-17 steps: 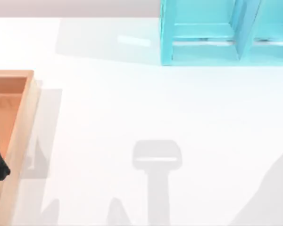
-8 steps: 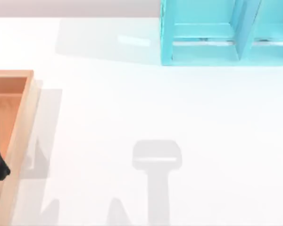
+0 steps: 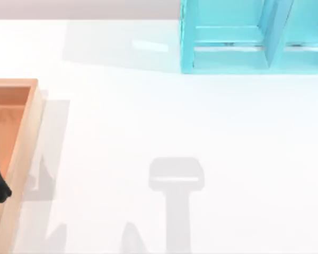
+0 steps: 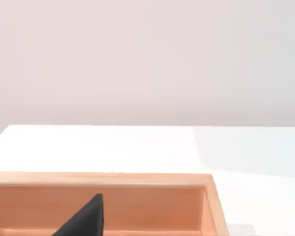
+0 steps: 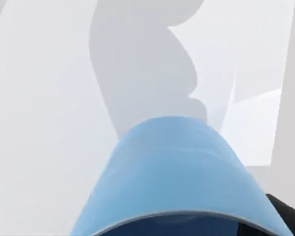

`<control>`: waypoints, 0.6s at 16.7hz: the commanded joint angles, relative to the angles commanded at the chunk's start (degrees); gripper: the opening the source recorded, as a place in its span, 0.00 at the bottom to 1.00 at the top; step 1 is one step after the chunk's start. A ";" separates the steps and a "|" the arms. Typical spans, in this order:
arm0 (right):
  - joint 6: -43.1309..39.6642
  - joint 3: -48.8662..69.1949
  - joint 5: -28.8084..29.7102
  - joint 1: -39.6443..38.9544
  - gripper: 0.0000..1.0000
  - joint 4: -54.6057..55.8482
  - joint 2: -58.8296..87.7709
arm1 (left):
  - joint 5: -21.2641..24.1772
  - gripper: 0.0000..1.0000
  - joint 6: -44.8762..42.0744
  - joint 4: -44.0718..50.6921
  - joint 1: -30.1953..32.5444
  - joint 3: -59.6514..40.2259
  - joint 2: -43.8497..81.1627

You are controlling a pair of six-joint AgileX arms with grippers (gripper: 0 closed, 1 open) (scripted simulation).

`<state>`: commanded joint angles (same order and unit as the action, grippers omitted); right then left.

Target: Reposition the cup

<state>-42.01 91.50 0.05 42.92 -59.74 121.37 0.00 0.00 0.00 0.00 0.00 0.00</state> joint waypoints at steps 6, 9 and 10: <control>0.22 -2.40 -0.03 -0.07 0.00 2.53 0.56 | 0.00 1.00 0.00 0.00 0.00 0.00 0.00; 0.22 -2.40 -0.03 -0.07 0.23 2.53 0.56 | 0.00 1.00 0.00 0.00 0.00 0.00 0.00; 0.22 -2.40 -0.03 -0.07 0.30 2.53 0.56 | 0.00 1.00 0.00 0.00 0.00 0.00 0.00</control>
<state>-41.79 89.10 0.02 42.85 -57.21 121.93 0.00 0.00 0.00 0.00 0.00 0.00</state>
